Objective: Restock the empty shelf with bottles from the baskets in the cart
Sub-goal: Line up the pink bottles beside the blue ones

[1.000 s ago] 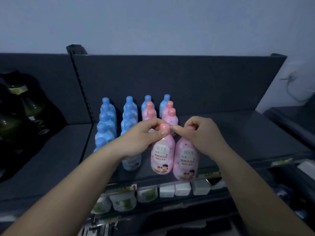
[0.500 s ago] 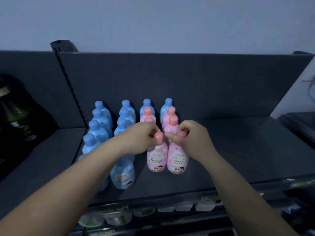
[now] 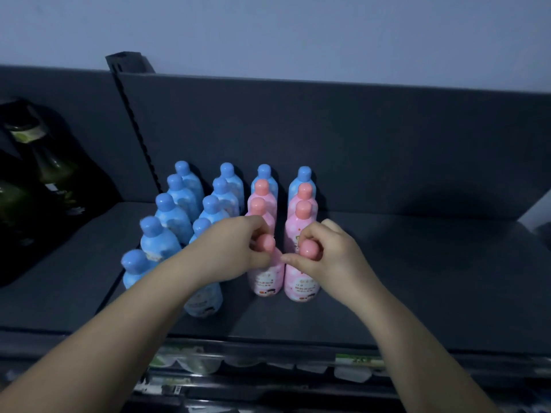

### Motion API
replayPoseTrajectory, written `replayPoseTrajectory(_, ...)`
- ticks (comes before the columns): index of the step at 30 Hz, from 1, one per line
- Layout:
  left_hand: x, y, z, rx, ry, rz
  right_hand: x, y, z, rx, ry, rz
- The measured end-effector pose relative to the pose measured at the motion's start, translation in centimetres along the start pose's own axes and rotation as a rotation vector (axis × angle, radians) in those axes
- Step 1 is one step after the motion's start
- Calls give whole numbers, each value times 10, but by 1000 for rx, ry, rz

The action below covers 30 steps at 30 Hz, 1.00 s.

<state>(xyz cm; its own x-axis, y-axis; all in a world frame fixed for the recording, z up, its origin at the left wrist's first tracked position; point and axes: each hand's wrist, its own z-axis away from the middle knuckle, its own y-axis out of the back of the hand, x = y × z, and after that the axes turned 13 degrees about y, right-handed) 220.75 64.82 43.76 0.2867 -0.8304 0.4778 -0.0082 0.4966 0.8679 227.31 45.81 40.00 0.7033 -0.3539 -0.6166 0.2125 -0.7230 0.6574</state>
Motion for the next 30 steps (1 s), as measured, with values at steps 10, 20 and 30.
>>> replayPoseTrajectory(10, 6, -3, 2, 59, 27, -122, 4, 7, 6, -61, -25, -20)
replayPoseTrajectory(20, 1, 0, -11, 151, 36, -167, 12, -2, 6, 38, 15, 75)
replayPoseTrajectory(30, -5, -6, -13, 200, 47, -186, 15, -12, -4, 86, 27, 150)
